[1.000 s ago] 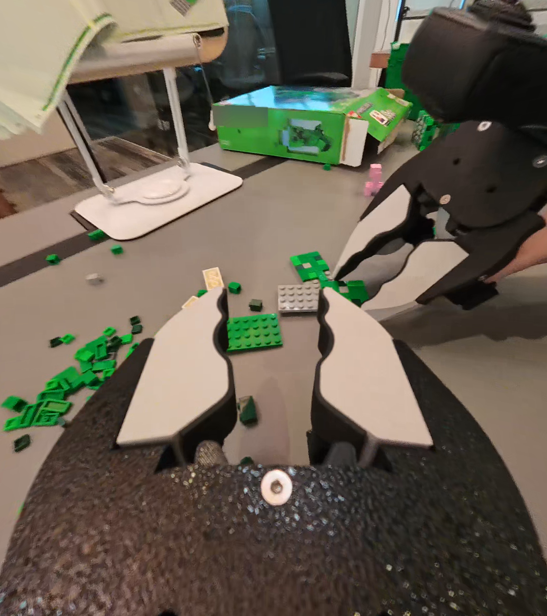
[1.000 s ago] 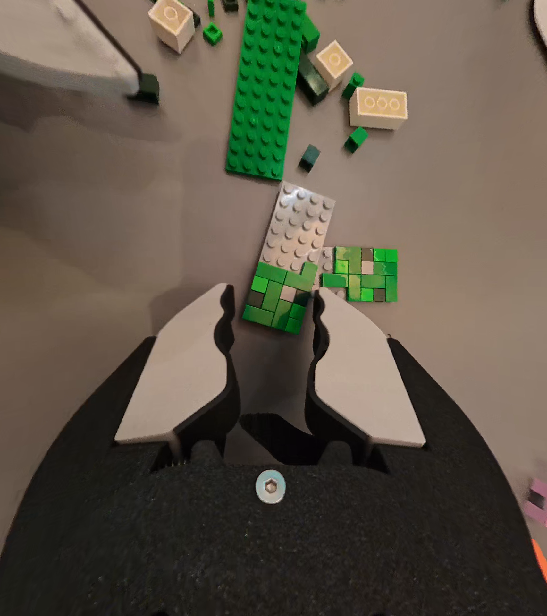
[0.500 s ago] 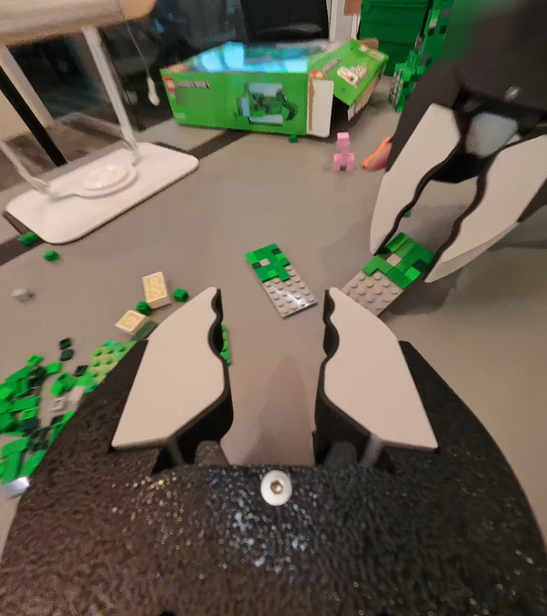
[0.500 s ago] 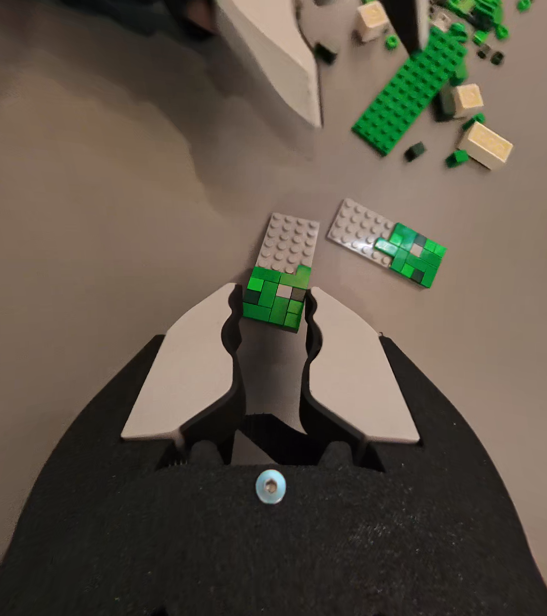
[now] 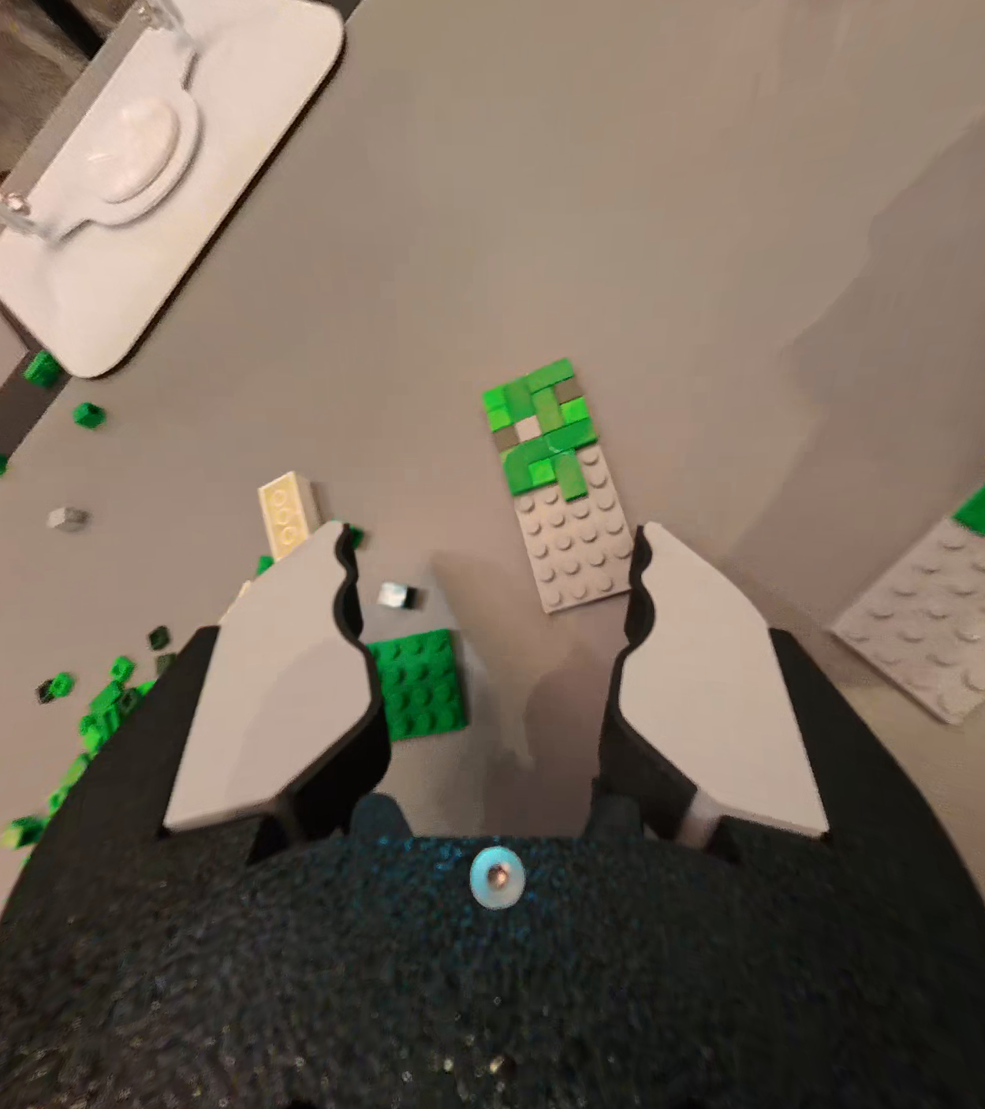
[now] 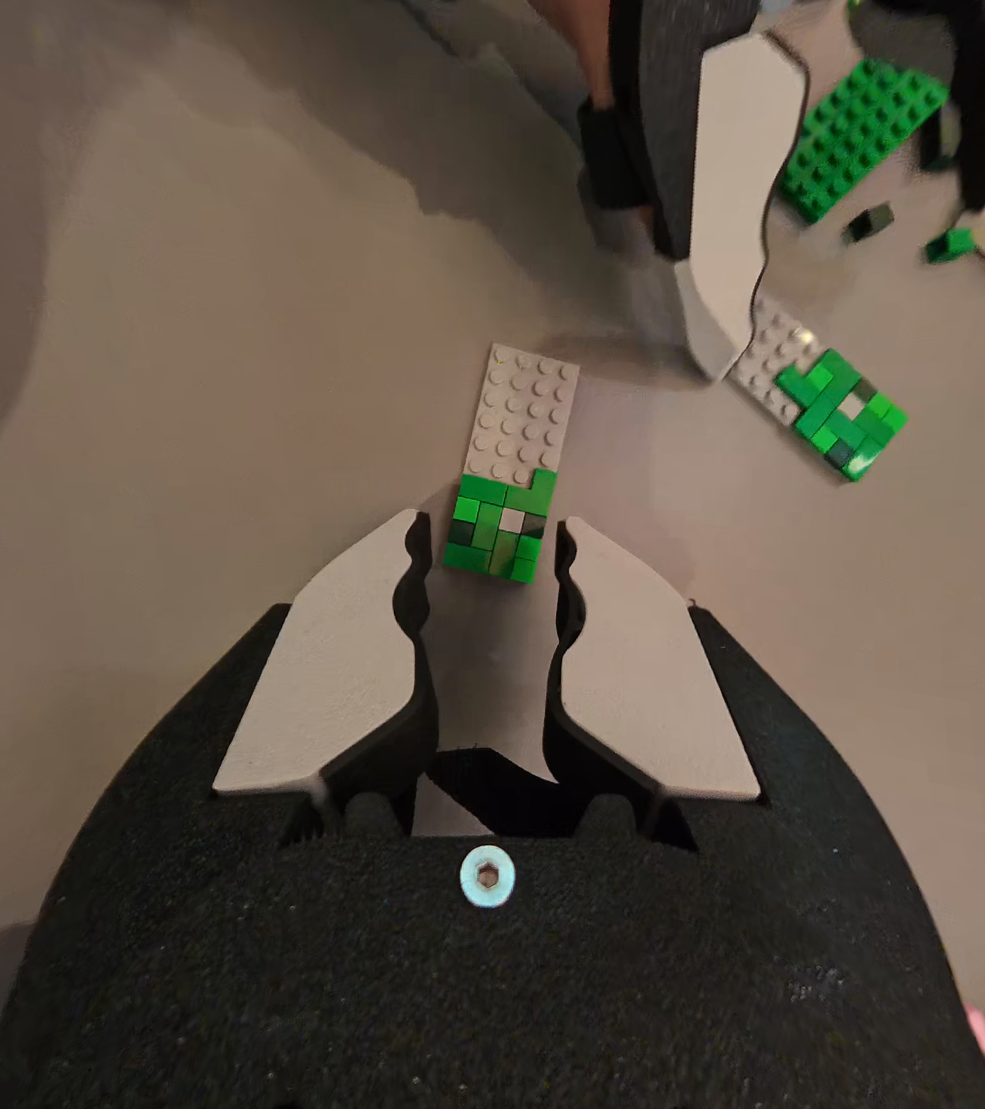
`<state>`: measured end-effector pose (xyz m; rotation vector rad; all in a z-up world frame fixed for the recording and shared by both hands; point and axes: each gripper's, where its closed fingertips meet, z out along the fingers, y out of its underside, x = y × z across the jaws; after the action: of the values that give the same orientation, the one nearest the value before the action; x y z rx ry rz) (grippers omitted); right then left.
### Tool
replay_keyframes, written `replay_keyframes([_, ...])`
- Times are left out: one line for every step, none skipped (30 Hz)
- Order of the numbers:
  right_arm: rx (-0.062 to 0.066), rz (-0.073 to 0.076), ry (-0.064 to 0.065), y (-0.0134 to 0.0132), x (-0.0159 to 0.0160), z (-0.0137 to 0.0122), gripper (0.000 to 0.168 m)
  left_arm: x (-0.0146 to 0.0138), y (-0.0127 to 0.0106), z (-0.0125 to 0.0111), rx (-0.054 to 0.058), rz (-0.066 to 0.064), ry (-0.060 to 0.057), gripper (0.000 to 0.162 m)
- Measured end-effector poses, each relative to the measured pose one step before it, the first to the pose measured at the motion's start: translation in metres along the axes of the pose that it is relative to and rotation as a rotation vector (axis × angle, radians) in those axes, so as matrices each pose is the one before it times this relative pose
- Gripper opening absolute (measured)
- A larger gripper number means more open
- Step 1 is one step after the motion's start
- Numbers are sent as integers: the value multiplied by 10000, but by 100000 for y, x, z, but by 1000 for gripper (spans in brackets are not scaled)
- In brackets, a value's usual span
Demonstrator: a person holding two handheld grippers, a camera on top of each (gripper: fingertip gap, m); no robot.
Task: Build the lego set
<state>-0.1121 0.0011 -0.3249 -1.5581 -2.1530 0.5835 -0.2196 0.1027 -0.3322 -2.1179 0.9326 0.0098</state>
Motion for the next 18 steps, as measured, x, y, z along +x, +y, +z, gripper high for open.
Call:
replay_keyframes([-58,261,0,146,-62,68,39,-640,355,-140,-133,-25,-217,86])
replay_keyframes([-109,123,46,208,8,73,39,-676,401,-225,-105,52,-276,84])
replay_keyframes([-95,1,87,213,107,28,39,-636,343,-326,-14,73,-262,80])
replay_keyframes([-71,-21,135,178,284,-4,39,-484,184,-424,150,21,-139,76])
replay_keyframes([-69,-22,148,134,485,-73,40,-300,24,-555,325,-60,22,72])
replay_keyframes([5,-68,157,-15,685,-107,40,-180,-49,-630,419,-138,155,69])
replay_keyframes([67,-111,156,-195,887,-99,40,-398,98,-618,368,-229,73,68])
replay_keyframes([123,-133,143,-377,1088,-27,40,-742,299,-584,245,-285,-62,69])
replay_keyframes([165,-189,102,-537,1226,132,41,-903,390,-499,172,-285,-67,72])
replay_keyframes([146,-235,-16,-581,1233,295,41,-1141,466,-477,132,-328,-156,75])
replay_keyframes([126,-235,-82,-603,1268,488,41,-1216,404,-481,185,-331,-148,78])
replay_keyframes([108,-246,-175,-601,1203,668,45,-1128,264,-520,282,-332,-32,81])
replay_keyframes([70,-275,-250,-504,1074,773,46,-1228,201,-586,289,-368,-77,83])
replay_keyframes([53,-308,-323,-381,891,805,46,-1452,172,-643,294,-323,-218,84])
replay_keyframes([20,-313,-314,-234,802,782,45,-1371,101,-665,324,-277,-192,84])
replay_keyframes([15,-245,-246,-128,762,689,46,-1235,20,-646,344,-275,-167,84])
replay_keyframes([-18,-119,-267,-56,604,576,46,-1153,-68,-624,368,-260,-195,84])
replay_keyframes([-46,21,-331,-13,389,459,46,-1031,-104,-551,333,-244,-195,84])
